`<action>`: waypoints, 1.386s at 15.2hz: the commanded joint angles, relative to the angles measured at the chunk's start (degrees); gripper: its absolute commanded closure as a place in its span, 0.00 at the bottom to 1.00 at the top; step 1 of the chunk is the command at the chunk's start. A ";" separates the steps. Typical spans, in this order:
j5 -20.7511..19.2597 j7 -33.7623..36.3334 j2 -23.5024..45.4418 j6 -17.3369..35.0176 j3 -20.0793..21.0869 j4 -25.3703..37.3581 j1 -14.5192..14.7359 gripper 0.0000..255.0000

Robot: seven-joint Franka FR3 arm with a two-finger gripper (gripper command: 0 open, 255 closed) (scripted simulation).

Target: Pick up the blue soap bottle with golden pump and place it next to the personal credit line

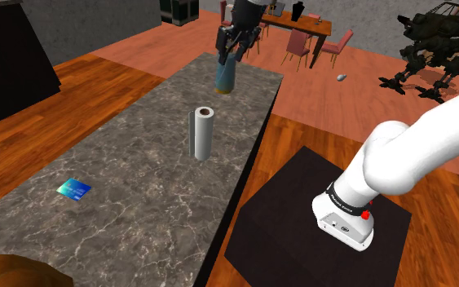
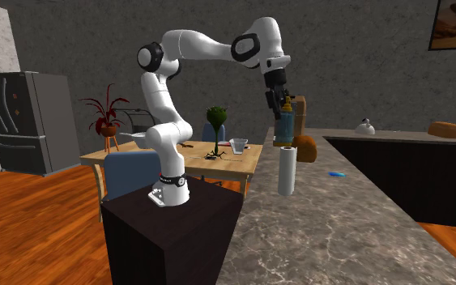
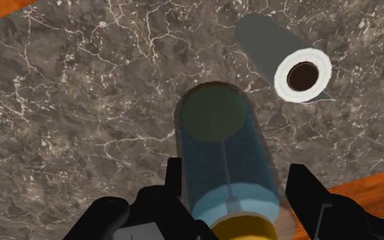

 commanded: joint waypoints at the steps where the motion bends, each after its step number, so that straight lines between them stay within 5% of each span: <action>1: -0.08 3.17 1.05 -0.22 2.22 1.30 0.87 1.00; 12: -3.49 19.70 11.42 -1.51 13.26 12.34 5.17 1.00; 21: -11.66 33.83 25.76 -5.86 20.75 28.38 10.63 1.00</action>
